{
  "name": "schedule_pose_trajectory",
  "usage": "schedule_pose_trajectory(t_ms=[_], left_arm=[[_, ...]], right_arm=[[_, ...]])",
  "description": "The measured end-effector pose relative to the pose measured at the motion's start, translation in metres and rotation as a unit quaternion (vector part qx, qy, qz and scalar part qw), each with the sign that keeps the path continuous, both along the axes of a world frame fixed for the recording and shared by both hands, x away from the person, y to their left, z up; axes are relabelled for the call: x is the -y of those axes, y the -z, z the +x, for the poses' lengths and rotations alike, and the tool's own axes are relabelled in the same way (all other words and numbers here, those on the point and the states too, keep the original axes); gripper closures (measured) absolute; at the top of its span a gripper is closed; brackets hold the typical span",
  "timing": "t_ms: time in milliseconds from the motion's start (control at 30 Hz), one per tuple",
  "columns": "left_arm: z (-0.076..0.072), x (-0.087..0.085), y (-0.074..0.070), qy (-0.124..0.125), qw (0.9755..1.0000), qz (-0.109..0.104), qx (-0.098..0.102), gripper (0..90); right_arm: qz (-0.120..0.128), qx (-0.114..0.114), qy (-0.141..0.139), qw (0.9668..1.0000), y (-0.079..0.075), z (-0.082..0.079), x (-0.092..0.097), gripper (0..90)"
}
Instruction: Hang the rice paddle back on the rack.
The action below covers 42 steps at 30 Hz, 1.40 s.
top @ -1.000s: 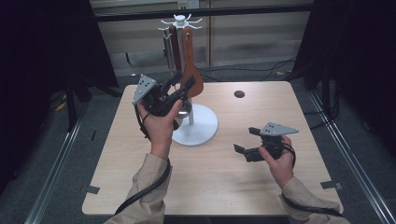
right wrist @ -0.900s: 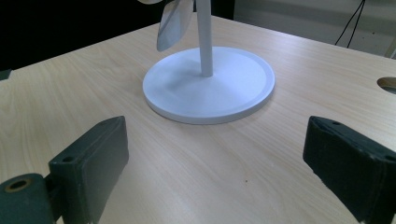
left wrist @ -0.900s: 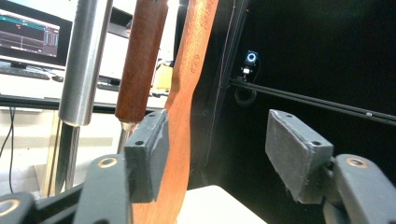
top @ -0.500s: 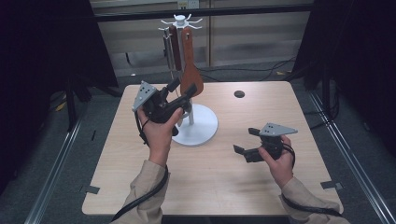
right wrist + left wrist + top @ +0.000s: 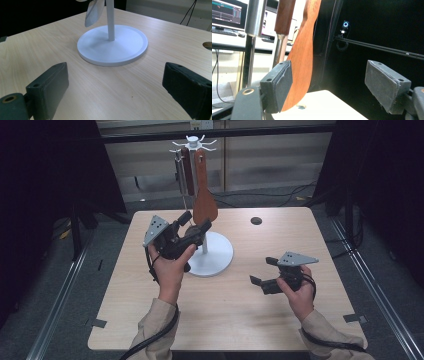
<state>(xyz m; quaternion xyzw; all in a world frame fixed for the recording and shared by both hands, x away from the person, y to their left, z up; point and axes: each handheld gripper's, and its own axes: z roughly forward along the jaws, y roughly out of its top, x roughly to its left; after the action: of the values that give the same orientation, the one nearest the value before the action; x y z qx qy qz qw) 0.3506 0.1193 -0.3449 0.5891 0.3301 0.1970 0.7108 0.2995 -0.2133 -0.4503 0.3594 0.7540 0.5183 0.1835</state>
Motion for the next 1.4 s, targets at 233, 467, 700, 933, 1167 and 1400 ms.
schedule_pose_trajectory(t_ms=[233, 467, 700, 933, 1167, 1400], left_arm=[[-0.003, -0.001, 0.007, 0.005, 1.0, 0.007, -0.001, 20.2], [-0.005, 0.0, 0.017, 0.014, 0.9997, 0.015, -0.009, 18.4], [-0.009, 0.003, 0.029, 0.019, 0.9992, 0.03, -0.02, 17.1], [-0.013, 0.007, 0.041, 0.026, 0.9983, 0.047, -0.025, 15.7], [-0.015, 0.011, 0.051, 0.043, 0.9964, 0.068, -0.027, 14.6], [-0.017, 0.015, 0.058, 0.051, 0.995, 0.08, -0.032, 13.6]], right_arm=[[-0.001, 0.0, 0.0, 1.0, 0.0, 0.0, 0.0, 6.2], [0.0, 0.0, -0.004, 1.0, 0.0, 0.0, 0.0, 6.1], [0.001, -0.001, -0.005, 1.0, 0.0, 0.0, 0.0, 6.1], [0.001, 0.0, -0.009, 1.0, 0.0, 0.0, 0.0, 6.1], [0.003, 0.002, -0.01, 0.9999, 0.0, 0.0, 0.001, 6.1], [0.003, 0.0, -0.006, 1.0, 0.0, 0.001, 0.002, 6.1]])
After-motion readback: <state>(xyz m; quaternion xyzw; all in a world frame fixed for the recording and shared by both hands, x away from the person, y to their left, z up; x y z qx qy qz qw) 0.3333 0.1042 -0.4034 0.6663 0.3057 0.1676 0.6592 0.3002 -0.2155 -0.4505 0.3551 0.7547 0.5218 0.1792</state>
